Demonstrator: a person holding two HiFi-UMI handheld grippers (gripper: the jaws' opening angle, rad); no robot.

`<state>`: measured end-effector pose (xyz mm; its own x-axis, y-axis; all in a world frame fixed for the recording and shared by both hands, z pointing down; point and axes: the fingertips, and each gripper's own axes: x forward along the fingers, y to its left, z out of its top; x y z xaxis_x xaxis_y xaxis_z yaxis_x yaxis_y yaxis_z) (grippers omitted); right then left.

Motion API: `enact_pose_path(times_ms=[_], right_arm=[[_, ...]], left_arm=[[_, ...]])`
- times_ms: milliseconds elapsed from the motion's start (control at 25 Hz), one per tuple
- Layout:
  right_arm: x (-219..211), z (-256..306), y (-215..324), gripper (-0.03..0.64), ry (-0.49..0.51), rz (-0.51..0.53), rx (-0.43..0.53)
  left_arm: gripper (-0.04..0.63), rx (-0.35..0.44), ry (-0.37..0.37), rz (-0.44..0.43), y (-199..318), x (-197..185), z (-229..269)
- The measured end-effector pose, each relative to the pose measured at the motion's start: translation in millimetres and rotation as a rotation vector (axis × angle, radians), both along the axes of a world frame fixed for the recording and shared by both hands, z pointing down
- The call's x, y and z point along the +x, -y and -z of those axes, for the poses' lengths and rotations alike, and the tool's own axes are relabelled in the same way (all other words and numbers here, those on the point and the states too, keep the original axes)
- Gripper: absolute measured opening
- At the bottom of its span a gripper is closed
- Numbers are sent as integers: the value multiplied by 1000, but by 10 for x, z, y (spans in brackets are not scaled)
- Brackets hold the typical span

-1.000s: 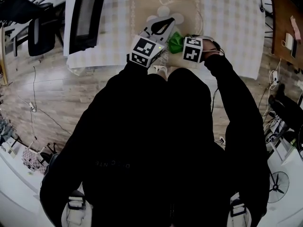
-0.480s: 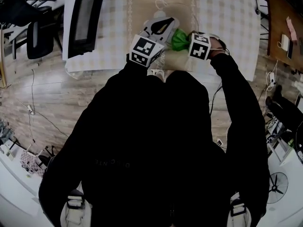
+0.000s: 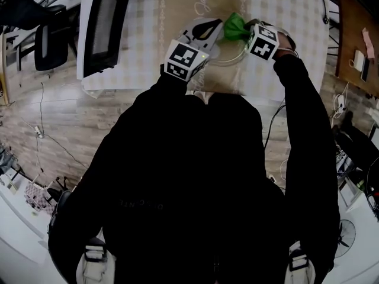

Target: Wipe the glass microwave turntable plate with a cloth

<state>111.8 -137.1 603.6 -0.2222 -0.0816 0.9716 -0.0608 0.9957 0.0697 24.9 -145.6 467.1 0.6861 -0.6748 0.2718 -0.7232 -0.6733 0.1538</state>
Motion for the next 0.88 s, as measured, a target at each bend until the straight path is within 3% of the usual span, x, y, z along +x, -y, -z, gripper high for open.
enact_pose_path(times_ms=[880], right_arm=[[-97, -376, 835, 114, 6, 39, 107]], left_arm=[[21, -39, 8, 35, 375, 132, -164]])
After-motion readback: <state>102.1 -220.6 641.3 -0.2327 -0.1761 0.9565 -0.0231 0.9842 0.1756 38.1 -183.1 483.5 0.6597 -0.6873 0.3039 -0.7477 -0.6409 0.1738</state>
